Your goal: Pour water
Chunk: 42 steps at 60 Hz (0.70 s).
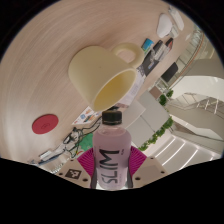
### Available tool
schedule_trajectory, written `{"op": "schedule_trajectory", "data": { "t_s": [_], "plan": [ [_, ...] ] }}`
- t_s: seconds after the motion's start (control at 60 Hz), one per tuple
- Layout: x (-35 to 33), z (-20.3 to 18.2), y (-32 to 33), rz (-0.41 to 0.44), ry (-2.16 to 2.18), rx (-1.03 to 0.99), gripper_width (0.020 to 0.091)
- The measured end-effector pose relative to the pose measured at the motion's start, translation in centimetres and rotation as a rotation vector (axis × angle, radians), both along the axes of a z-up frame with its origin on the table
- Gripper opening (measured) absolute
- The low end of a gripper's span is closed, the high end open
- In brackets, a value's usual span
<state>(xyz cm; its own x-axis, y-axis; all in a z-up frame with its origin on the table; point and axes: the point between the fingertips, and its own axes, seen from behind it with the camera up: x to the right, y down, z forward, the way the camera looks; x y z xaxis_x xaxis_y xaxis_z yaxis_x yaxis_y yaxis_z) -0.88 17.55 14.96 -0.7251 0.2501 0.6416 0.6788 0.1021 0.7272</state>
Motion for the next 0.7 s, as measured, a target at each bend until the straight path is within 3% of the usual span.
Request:
{"op": "schedule_trajectory", "data": {
  "t_s": [0.233,0.35,0.417,0.483,0.583,0.7],
  "plan": [
    [-1.1,1.0,0.9,-0.041,0.148,-0.033,0.0409],
    [-1.7,4.7,1.7,-0.176,0.771,0.046,0.0408],
    [-0.3,8.2,0.4,-0.251,1.291,0.205,0.0411],
    [1.5,11.4,-1.2,-0.266,1.734,0.291,0.0432],
    [5.9,9.2,-0.7,-0.367,2.232,0.230,0.0454],
    [8.4,4.0,-0.4,-0.355,2.383,0.127,0.0498]
  ]
}}
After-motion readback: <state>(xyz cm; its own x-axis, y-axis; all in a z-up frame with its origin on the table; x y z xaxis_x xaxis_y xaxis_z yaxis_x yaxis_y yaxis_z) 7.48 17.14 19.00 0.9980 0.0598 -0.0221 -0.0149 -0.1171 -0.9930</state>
